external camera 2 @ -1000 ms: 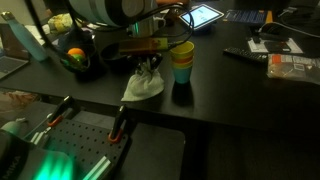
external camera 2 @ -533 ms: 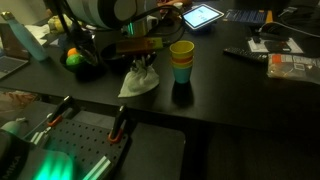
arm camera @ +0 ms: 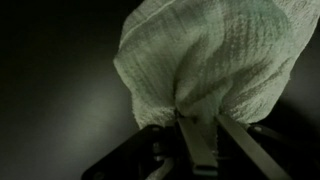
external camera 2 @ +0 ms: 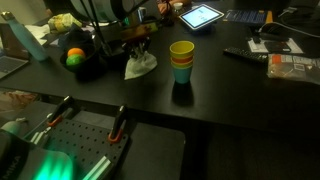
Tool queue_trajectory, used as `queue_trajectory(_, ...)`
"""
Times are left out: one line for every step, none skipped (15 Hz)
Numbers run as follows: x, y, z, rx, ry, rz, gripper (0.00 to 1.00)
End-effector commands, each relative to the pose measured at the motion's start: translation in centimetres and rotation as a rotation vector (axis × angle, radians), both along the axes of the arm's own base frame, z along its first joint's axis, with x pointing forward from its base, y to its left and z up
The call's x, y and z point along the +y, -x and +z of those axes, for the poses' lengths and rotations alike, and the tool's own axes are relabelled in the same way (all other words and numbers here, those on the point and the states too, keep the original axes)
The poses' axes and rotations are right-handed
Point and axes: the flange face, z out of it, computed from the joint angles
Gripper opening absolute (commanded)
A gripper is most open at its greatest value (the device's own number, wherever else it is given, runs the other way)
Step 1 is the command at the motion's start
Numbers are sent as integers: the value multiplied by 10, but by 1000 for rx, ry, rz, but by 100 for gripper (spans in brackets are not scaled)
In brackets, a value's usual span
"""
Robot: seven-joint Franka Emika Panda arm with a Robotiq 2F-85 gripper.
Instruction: Use the towel to wipe the part of the counter next to the cups
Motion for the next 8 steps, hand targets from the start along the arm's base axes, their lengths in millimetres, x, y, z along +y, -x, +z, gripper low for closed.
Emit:
queue_trajectory(-4,-41,-38,-13,71,51,5)
queue_trajectory(-8,-48,-38,-21,99,68,5)
queue_trajectory(-17,-53,-36,-27,128,77,5)
queue_trajectory(-25,-57,-35,-34,148,73,5)
queue_trajectory(-33,-58,-35,-37,155,53,5)
queue_trajectory(-44,-55,-32,-41,157,16,5)
queue_trajectory(-54,-53,-29,-45,158,-16,5)
queue_trajectory(-64,-45,-26,-40,163,-37,5)
